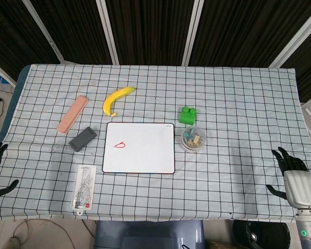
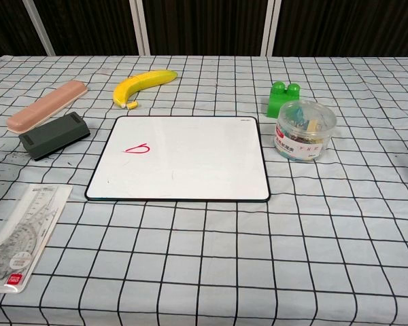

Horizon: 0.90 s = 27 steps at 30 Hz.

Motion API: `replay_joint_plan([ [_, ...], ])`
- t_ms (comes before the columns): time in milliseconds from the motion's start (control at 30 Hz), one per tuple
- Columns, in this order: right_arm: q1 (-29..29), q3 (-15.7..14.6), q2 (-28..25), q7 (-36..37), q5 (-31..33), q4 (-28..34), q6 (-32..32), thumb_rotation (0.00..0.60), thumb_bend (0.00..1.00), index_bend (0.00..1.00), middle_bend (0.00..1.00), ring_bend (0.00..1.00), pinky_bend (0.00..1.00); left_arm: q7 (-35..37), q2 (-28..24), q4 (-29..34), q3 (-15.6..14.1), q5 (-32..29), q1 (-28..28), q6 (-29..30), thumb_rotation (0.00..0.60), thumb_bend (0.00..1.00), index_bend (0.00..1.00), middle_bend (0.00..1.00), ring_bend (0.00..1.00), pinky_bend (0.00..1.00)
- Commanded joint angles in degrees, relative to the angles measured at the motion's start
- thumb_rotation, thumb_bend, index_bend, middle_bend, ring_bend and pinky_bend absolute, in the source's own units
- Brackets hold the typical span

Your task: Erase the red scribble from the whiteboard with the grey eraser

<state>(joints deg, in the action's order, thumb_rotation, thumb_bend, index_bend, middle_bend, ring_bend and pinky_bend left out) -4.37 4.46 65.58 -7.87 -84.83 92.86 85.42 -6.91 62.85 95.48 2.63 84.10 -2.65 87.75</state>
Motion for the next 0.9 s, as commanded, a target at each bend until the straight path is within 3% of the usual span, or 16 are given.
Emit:
replay_joint_plan([
  [33, 0.0, -0.04, 0.02, -0.11, -0.15, 0.0, 0.09, 0.6, 0.03, 0.14, 0.1, 0.21, 0.21, 0.05, -0.09, 0.07, 0.08, -0.27, 0.03, -0.1, 0.6, 0.12, 0.03, 0.06, 0.0, 0.0],
  [900, 0.07, -0.06, -0.04, -0.09, 0.0, 0.09, 0.04, 0.6, 0.03, 0.14, 0.1, 0.21, 0.21, 0.91, 0.1, -0.08, 0.51, -1.12, -0.28, -0.94, 0.6, 0.12, 0.02, 0.07, 0.0, 0.0],
])
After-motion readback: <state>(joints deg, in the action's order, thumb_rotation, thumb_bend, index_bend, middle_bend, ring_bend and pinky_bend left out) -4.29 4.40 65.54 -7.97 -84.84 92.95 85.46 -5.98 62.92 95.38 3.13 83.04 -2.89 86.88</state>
